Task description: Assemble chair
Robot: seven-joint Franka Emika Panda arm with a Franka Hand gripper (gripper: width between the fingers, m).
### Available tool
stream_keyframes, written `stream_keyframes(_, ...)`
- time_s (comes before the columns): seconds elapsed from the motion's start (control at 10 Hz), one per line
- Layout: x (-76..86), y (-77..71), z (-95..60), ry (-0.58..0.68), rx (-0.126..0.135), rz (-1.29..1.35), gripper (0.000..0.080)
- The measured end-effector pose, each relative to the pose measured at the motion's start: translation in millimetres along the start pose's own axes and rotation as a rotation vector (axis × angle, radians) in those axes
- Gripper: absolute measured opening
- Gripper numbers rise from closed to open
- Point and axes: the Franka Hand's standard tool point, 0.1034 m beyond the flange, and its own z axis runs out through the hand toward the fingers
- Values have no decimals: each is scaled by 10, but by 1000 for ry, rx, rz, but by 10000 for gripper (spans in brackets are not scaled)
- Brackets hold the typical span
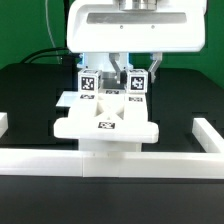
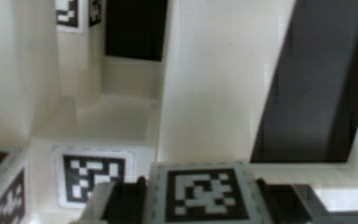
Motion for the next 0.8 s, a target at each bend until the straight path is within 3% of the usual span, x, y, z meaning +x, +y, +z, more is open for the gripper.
stream_keyframes(0.3, -1, -7, 3, 0, 1, 175, 282)
stream_keyframes(0.6, 41, -165, 11, 7, 29, 749, 284)
stream_keyframes(0.8, 49, -171, 10, 5, 36, 808, 291)
